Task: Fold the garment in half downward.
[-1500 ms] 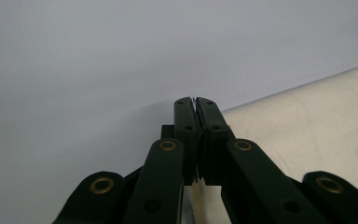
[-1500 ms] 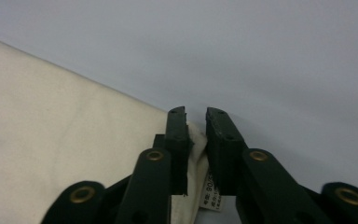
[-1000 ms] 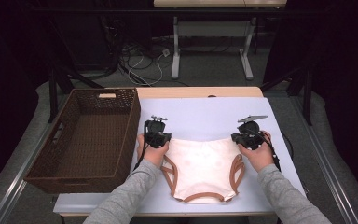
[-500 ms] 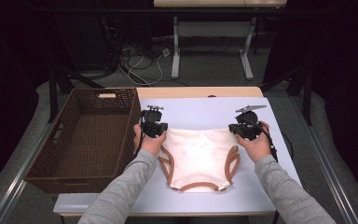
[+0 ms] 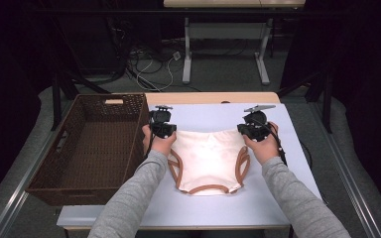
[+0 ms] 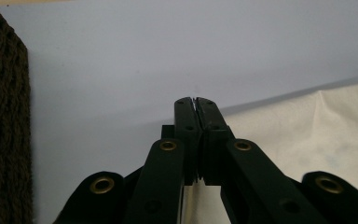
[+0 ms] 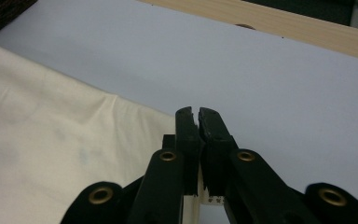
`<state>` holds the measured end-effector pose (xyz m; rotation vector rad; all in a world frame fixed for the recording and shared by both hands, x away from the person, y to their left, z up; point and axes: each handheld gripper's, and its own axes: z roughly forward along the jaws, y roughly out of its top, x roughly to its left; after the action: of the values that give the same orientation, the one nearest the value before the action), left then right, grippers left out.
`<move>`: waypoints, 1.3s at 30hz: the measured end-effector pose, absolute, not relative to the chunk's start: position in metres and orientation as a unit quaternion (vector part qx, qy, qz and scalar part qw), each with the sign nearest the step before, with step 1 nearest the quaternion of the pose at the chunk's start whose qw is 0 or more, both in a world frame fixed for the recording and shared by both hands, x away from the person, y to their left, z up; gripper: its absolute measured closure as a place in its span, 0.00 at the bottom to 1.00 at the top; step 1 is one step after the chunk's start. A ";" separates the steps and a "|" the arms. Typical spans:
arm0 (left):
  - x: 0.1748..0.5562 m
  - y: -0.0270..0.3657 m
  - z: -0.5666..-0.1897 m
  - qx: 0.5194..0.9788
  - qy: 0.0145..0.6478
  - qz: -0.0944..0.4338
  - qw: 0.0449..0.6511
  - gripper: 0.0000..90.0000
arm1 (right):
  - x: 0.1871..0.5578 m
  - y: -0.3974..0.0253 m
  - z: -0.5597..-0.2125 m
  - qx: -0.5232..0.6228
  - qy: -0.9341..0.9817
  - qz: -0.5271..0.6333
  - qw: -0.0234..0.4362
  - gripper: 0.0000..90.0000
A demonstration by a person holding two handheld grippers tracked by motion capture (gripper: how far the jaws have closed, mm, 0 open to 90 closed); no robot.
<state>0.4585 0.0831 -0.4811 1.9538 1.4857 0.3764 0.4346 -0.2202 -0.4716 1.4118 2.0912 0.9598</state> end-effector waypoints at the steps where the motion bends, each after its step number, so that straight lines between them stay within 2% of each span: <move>1: 0.460 0.083 -0.483 0.743 0.568 0.142 0.323 0.98 | 0.436 -0.219 -0.473 0.512 0.755 0.346 0.219 0.97; 23: 0.466 0.080 -0.493 0.741 0.577 0.135 0.317 0.98 | 0.446 -0.216 -0.491 0.524 0.752 0.337 0.215 0.95; 26: 0.466 0.079 -0.493 0.743 0.574 0.135 0.317 0.98 | 0.446 -0.216 -0.492 0.523 0.754 0.334 0.216 0.91; 32: 0.465 0.078 -0.495 0.744 0.572 0.134 0.317 0.98 | 0.443 -0.213 -0.493 0.518 0.757 0.337 0.213 0.73; 37: 0.465 0.079 -0.495 0.746 0.571 0.135 0.315 0.98 | 0.436 -0.208 -0.493 0.501 0.760 0.354 0.215 0.64; 39: 0.465 0.080 -0.495 0.746 0.571 0.135 0.316 0.98 | 0.433 -0.206 -0.494 0.497 0.761 0.359 0.214 0.58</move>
<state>0.4647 0.0797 -0.4953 1.9642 1.5038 0.3552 0.4326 -0.2058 -0.4936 1.3789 2.1103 0.9948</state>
